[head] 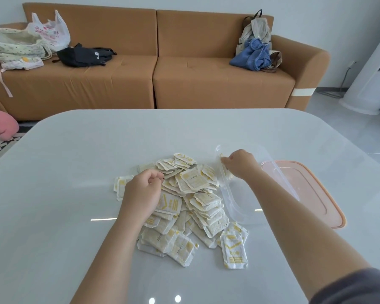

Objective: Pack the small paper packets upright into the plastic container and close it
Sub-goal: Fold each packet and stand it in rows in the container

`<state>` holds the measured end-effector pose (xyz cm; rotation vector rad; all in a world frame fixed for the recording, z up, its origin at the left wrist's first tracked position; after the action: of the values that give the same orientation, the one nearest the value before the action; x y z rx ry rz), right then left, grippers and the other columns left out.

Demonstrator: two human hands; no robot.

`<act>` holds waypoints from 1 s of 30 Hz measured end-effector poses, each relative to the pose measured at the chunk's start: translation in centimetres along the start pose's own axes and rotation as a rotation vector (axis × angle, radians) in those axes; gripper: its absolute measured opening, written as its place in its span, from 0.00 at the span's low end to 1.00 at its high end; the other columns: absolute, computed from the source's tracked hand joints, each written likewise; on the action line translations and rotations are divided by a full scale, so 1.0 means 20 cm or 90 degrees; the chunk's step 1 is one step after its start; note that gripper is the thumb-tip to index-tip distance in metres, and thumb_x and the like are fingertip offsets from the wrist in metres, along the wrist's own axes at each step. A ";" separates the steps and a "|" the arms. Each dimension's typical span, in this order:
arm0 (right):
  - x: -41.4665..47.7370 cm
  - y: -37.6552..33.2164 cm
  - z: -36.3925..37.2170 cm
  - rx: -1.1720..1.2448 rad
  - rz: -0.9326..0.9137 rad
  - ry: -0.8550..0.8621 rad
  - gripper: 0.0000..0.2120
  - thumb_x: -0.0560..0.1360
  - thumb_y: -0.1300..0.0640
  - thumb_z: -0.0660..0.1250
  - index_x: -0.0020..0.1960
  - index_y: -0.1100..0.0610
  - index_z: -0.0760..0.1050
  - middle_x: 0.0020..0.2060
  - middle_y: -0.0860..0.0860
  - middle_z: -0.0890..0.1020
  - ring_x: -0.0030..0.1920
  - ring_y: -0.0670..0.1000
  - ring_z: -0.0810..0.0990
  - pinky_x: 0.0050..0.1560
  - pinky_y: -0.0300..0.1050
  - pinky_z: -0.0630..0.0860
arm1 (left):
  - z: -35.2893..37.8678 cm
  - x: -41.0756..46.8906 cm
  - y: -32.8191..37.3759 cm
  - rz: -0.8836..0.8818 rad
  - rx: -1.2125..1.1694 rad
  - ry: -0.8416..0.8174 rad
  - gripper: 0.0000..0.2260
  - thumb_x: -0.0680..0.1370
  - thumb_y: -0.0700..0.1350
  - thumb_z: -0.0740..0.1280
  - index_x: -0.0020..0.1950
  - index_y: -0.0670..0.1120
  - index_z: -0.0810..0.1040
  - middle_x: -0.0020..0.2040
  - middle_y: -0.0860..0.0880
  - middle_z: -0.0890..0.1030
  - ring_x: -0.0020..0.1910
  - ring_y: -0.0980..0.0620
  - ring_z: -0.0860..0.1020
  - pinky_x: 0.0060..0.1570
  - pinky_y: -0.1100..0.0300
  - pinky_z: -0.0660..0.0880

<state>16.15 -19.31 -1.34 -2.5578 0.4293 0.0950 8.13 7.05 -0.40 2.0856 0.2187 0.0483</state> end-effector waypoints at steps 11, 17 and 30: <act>-0.15 -0.06 -0.07 0.078 -0.065 -0.041 0.15 0.78 0.59 0.60 0.62 0.59 0.77 0.50 0.54 0.80 0.48 0.56 0.77 0.52 0.47 0.75 | 0.02 -0.02 0.00 0.035 0.037 -0.023 0.14 0.78 0.38 0.57 0.49 0.52 0.79 0.46 0.52 0.84 0.45 0.46 0.81 0.45 0.53 0.78; -0.46 -0.18 -0.15 0.074 -0.182 0.014 0.14 0.78 0.59 0.61 0.62 0.56 0.77 0.55 0.51 0.81 0.59 0.51 0.76 0.52 0.38 0.66 | 0.02 -0.08 -0.03 0.078 0.111 -0.035 0.10 0.78 0.41 0.60 0.52 0.50 0.80 0.40 0.51 0.80 0.36 0.51 0.77 0.41 0.56 0.75; -0.84 -0.11 0.11 -0.160 -0.159 -0.111 0.17 0.75 0.58 0.64 0.64 0.56 0.70 0.57 0.54 0.76 0.58 0.56 0.75 0.54 0.47 0.72 | 0.04 -0.24 -0.10 0.080 0.503 -0.190 0.31 0.68 0.59 0.71 0.67 0.56 0.63 0.70 0.53 0.61 0.68 0.48 0.62 0.58 0.52 0.68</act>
<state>1.00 -11.69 0.37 -2.7965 0.0297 0.2948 3.28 6.55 -2.23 2.8506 -0.1004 -0.3222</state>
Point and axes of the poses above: each hand's wrist, its own x-axis towards the middle knuckle, its own z-axis out of the palm, y = z × x, the point moved 5 cm from there along x, towards the middle knuckle
